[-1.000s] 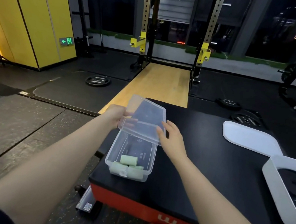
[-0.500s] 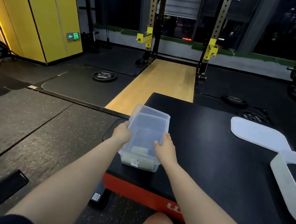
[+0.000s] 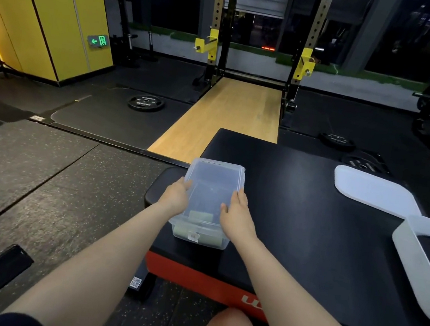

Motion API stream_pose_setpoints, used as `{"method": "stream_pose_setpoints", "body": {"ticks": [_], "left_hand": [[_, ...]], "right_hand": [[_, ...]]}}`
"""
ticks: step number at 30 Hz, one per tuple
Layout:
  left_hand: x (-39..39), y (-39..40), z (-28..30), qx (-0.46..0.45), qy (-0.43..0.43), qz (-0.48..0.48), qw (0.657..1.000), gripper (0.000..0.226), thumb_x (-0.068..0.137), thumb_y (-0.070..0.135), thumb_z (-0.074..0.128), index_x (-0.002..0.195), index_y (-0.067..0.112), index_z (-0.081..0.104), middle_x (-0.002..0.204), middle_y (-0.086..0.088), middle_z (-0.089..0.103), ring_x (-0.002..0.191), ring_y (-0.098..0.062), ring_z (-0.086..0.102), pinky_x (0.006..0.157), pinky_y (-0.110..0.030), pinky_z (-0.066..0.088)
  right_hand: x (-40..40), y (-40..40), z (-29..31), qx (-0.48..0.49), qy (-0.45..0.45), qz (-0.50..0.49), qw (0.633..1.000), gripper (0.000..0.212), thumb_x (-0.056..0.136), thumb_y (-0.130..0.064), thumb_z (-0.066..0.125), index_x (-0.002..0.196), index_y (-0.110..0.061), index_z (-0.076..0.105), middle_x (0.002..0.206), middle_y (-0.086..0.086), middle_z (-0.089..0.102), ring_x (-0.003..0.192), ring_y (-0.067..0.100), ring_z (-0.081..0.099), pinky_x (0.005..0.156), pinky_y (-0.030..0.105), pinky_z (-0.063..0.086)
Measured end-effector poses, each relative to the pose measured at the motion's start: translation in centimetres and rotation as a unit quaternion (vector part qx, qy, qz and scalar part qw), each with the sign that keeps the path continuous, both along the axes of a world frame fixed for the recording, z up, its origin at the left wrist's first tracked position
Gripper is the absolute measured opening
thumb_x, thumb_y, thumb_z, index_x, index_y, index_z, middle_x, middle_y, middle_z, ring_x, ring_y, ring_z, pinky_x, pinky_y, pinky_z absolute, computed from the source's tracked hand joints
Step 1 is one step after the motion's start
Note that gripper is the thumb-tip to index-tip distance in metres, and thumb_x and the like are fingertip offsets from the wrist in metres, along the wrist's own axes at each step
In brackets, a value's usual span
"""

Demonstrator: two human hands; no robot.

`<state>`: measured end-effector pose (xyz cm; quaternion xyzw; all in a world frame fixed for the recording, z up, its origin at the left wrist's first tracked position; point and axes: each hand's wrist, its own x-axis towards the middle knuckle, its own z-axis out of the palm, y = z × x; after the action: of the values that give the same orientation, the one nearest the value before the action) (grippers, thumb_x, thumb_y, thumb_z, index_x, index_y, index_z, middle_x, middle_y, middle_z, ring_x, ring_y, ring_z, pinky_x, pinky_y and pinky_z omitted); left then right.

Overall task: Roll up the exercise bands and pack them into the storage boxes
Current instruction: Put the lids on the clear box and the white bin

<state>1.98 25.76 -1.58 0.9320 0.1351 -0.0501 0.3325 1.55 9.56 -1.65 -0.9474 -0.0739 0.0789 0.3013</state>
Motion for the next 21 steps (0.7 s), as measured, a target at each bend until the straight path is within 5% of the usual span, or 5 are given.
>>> {"method": "stream_pose_setpoints", "body": {"ticks": [9, 16, 21], "left_hand": [[-0.5, -0.5, -0.6, 0.079, -0.011, -0.036, 0.996, 0.062, 0.094, -0.009, 0.026, 0.15, 0.017, 0.017, 0.159, -0.007, -0.002, 0.146, -0.025, 0.009, 0.113, -0.031, 0.023], [-1.0, -1.5, 1.0, 0.162, 0.006, -0.042, 0.986, 0.066, 0.088, -0.011, 0.033, 0.147, 0.016, 0.019, 0.158, -0.009, -0.005, 0.144, -0.026, 0.015, 0.107, -0.038, 0.036], [-0.3, -4.1, 2.4, 0.171, -0.037, -0.086, 0.981, 0.054, 0.099, 0.011, 0.032, 0.15, 0.018, 0.014, 0.159, -0.004, 0.005, 0.139, -0.024, 0.028, 0.107, -0.039, 0.035]], "right_hand": [[-0.4, 0.0, -0.7, -0.045, -0.013, 0.004, 0.999, 0.057, 0.103, -0.031, 0.024, 0.15, -0.007, 0.003, 0.159, 0.0, -0.012, 0.132, 0.02, 0.039, 0.087, 0.031, 0.045], [-0.4, -0.7, -0.3, -0.047, 0.003, 0.026, 0.999, 0.059, 0.103, -0.035, 0.024, 0.151, -0.01, 0.0, 0.159, 0.0, -0.012, 0.145, 0.024, 0.009, 0.116, 0.038, 0.022], [-0.5, -3.1, 0.7, -0.014, -0.02, 0.016, 1.0, 0.059, 0.102, -0.037, 0.028, 0.152, -0.016, 0.005, 0.16, -0.002, -0.006, 0.146, 0.019, 0.004, 0.118, 0.038, 0.016]]}}
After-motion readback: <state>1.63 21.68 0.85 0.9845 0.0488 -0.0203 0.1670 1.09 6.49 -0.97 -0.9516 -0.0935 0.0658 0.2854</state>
